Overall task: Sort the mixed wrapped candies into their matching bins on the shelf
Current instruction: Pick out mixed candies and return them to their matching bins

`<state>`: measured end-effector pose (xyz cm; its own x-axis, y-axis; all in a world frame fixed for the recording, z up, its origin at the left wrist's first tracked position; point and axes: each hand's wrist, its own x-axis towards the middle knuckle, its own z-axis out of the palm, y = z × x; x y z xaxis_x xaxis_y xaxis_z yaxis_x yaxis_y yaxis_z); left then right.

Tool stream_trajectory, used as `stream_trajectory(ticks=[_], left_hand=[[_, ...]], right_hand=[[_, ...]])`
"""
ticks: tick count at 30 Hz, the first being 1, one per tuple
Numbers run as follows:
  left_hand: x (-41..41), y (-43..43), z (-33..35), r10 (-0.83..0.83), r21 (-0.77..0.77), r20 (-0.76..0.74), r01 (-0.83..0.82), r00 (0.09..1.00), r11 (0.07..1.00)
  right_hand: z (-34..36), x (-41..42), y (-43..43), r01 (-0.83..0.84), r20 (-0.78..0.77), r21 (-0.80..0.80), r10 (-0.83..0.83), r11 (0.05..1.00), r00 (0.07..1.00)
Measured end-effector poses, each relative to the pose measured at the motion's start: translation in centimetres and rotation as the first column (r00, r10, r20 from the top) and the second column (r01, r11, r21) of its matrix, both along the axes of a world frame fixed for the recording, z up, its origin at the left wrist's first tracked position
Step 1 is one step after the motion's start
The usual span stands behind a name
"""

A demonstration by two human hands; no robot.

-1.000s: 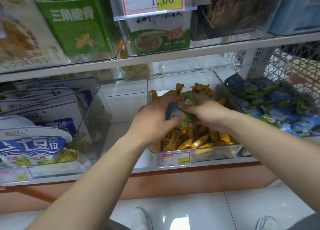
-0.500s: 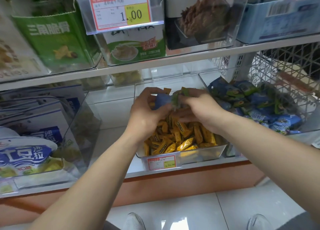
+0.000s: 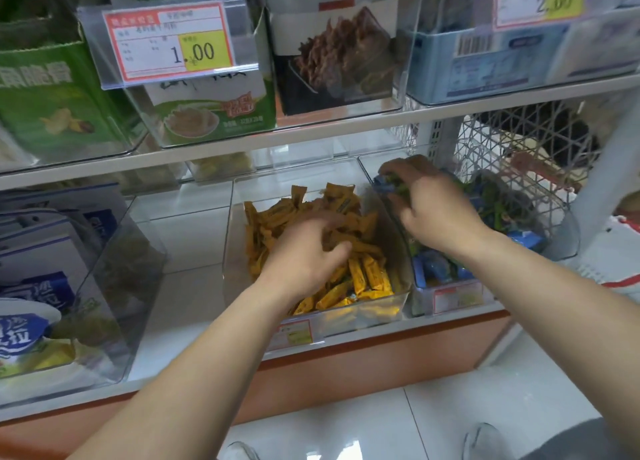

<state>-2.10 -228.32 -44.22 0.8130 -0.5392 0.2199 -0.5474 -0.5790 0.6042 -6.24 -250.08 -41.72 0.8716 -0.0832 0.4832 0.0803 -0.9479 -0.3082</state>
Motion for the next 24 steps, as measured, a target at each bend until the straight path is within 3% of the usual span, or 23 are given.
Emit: stream_trajectory(ticks=[2,4,6,10,12,15,19,24], left_hand=[[0.0,-0.3,-0.9,-0.127,0.139,0.009,0.125,0.992,0.982],[0.2,-0.6,-1.7,-0.196,0.177,-0.001,0.193,0.981,0.965],[0.5,-0.6,-2.3,-0.213,0.213,-0.013,0.211,0.977,0.954],[1.1,-0.4,-2.9,-0.266,0.365,0.051,0.230,0.963,0.902],[1.6,-0.1,-2.9,-0.245,0.385,0.096,0.191,0.965,0.903],[2.6,1.0,-2.9,-0.193,0.469,0.134,0.109,0.972,0.876],[3.3,2.5,-2.0,-0.098,0.537,0.167,-0.007,0.981,0.843],[2.8,2.4,-0.2,-0.119,0.666,0.234,-0.069,0.965,0.743]], right_hand=[[-0.8,-0.2,-2.3,0.083,-0.055,-0.014,-0.083,0.996,0.995],[-1.4,-0.1,-4.0,0.148,-0.177,-0.100,-0.164,0.984,0.970],[-1.5,0.0,-5.1,0.200,-0.289,-0.206,-0.255,0.958,0.923],[-0.5,0.1,-5.1,0.273,-0.385,-0.234,-0.347,0.933,0.855],[0.2,0.0,-4.0,0.258,-0.304,-0.232,-0.322,0.938,0.897],[0.7,-0.1,-1.9,0.099,-0.231,-0.167,-0.136,0.981,0.963],[-0.8,-0.1,-0.5,-0.046,-0.310,-0.170,-0.009,0.984,0.951],[-1.8,-0.2,-0.3,-0.041,-0.351,-0.141,-0.012,0.989,0.936]])
